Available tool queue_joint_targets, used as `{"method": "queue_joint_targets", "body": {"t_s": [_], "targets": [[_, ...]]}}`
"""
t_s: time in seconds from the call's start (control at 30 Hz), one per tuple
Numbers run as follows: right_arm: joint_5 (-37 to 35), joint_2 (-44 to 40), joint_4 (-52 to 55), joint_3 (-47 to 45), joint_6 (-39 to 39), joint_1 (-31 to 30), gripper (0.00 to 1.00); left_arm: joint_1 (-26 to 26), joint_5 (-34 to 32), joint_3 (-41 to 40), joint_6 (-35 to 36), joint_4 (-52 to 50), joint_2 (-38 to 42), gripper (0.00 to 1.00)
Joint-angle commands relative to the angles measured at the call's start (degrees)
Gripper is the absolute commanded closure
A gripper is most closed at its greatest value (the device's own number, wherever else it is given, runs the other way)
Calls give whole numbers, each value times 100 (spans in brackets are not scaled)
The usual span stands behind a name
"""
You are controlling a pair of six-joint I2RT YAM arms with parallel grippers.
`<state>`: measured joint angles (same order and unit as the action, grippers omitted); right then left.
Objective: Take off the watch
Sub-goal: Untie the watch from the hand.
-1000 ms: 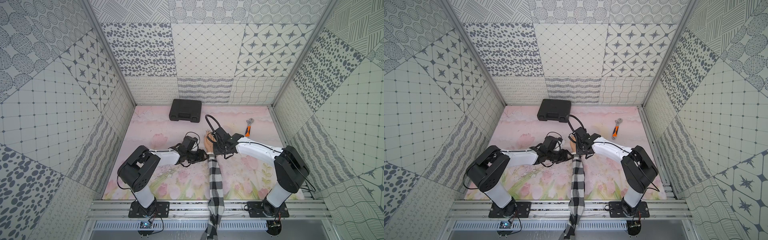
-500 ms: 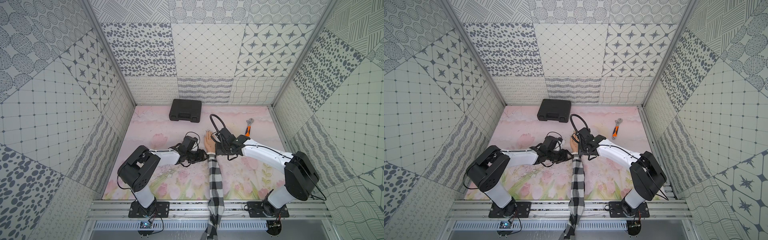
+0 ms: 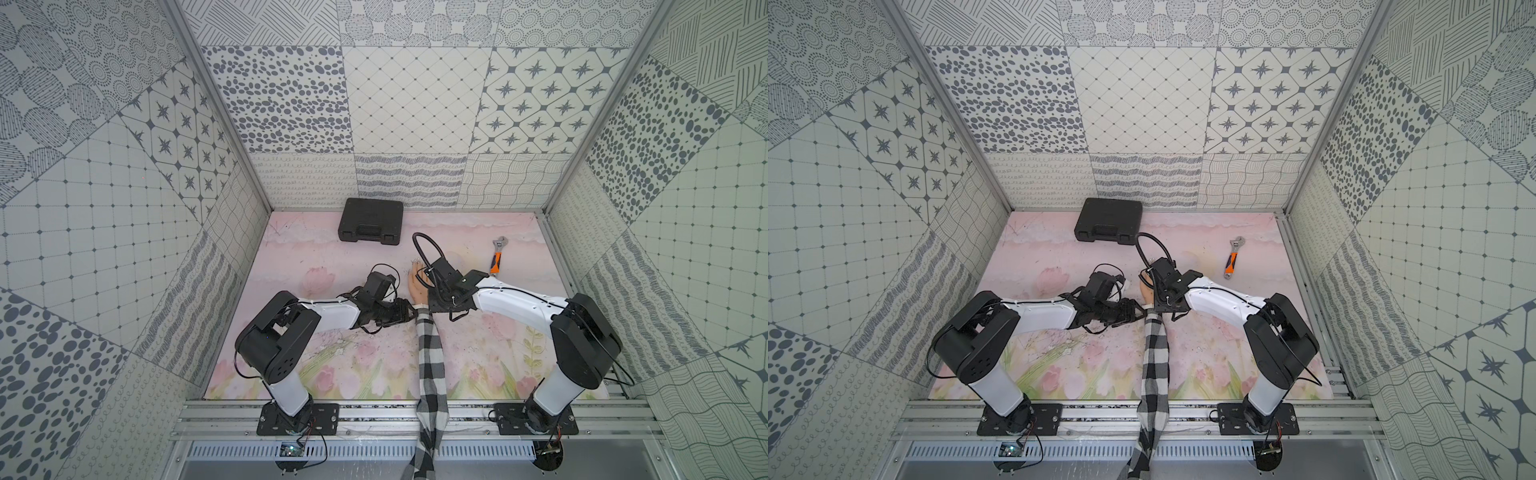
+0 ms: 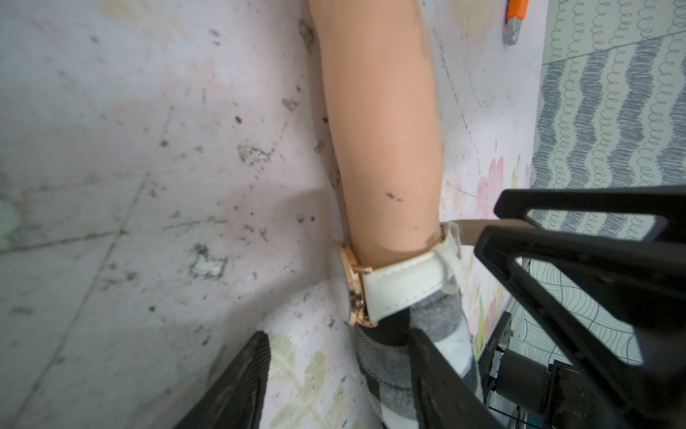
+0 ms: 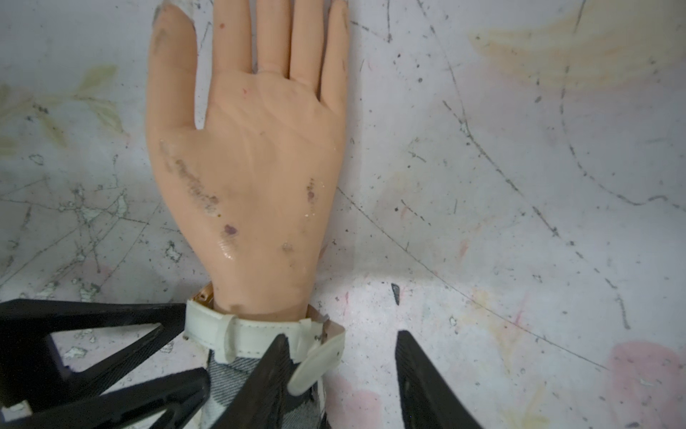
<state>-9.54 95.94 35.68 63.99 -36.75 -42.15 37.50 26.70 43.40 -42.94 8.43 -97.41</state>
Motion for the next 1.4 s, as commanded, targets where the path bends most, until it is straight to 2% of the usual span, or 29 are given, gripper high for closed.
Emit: {"method": "queue_joint_targets", "body": {"t_s": [0.0, 0.17, 0.33, 0.43, 0.67, 0.77, 1.13, 1.37], "targets": [[-150, 98, -150, 61, 15, -5, 58, 10, -363, -103, 98, -1230, -152, 39], [-121, 177, -180, 53, 19, 14, 73, 3, -359, -112, 92, -1205, -165, 38], [34, 102, -236, 31, 83, 38, 100, 12, -349, -117, 77, -1192, -160, 38], [199, -72, -264, 48, 75, 71, 100, -10, -420, -87, 88, -1260, -93, 36], [777, -388, -410, 36, -74, 197, 100, -299, -663, 117, 217, -1682, 461, 17], [1021, -483, -501, 46, -113, 214, 100, -395, -744, 245, 302, -1850, 599, 12], [2032, -423, -1120, -4, -283, 325, 100, -503, -515, 529, 214, -1544, 209, 8], [2564, -50, -1450, 87, -424, 340, 100, -415, -333, 524, 68, -1274, -45, 8]]}}
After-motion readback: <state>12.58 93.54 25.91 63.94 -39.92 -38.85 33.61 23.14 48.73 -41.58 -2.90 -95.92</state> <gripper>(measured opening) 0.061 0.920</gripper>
